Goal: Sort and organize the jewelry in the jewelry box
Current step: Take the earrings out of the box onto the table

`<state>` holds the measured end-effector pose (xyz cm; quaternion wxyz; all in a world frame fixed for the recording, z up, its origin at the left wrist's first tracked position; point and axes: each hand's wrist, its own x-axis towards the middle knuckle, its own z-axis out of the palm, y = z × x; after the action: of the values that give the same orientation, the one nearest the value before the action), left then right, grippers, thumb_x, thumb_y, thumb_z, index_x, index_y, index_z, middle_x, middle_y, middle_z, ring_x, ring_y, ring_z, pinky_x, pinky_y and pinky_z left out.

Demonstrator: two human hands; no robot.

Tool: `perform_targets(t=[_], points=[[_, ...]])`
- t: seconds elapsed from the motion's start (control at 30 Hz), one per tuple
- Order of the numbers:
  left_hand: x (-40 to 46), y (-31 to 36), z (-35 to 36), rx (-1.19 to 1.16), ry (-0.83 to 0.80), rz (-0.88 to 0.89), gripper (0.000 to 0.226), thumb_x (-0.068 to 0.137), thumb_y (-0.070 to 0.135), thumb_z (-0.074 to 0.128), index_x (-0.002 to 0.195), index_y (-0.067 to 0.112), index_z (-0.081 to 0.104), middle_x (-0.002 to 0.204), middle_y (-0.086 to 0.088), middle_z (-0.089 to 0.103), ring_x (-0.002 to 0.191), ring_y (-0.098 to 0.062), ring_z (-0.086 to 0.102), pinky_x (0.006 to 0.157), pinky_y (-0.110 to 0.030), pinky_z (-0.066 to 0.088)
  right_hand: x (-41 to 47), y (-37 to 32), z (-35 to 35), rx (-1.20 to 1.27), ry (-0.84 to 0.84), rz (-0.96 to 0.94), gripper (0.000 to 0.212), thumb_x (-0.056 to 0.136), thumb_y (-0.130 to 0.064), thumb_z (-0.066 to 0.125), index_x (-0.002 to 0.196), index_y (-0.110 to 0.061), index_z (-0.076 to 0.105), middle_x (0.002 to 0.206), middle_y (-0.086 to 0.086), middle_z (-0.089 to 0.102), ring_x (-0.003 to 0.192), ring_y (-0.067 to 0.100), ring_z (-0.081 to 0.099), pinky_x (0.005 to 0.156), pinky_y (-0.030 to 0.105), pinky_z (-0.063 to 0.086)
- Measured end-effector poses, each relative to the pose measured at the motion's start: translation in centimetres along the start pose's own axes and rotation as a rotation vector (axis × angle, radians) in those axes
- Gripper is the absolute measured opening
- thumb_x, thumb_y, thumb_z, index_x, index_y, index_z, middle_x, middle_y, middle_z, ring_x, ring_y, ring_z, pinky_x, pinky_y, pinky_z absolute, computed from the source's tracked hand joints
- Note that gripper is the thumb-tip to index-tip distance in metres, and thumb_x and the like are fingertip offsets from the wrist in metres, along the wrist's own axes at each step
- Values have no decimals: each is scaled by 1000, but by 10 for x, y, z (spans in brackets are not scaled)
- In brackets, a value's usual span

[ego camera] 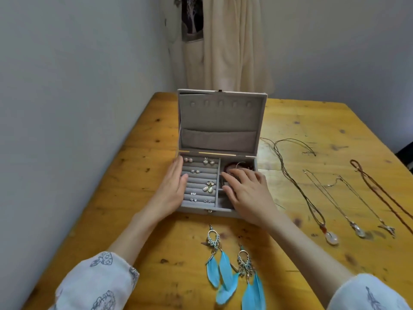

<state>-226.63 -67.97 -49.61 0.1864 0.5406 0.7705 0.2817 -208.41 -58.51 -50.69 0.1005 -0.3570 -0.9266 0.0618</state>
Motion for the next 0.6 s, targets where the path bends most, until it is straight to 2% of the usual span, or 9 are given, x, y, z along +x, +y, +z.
perform_targets(t=[0.13,0.23,0.4,0.5,0.6], points=[[-9,-1,2,-38,19,-20,53,101,23,25,147,12,2,156,-1,2,140,-2,1,110,-15,0,1,9,-3,-20,-34,-69,69,84,-51,1,138,-28,37,138,-5,45,129,17,36,100,30,13],[-16,2,1,-73,14,-34,55,101,24,26,147,13,-1,156,1,1,135,4,0,108,-12,1,4,13,-6,-4,-65,-95,57,91,-50,13,139,-29,36,139,-5,43,130,15,34,104,29,14],[-19,10,4,-132,71,-98,55,100,24,29,148,13,2,156,1,5,142,-7,5,105,-11,3,8,20,-11,66,-91,-147,53,93,-51,23,137,-28,39,140,-3,44,131,18,35,106,28,16],[-18,10,2,-106,130,-82,51,100,21,30,147,12,12,155,-1,17,142,-9,14,104,-10,7,7,21,-12,73,-100,-166,44,97,-42,36,139,-28,35,145,-5,37,135,15,29,109,28,15],[-14,7,-4,-68,130,-41,46,99,18,32,145,17,24,145,-2,39,134,-14,33,103,-18,22,7,20,-13,130,-91,-153,48,94,-46,38,138,-27,37,144,-5,39,134,15,30,109,29,18]])
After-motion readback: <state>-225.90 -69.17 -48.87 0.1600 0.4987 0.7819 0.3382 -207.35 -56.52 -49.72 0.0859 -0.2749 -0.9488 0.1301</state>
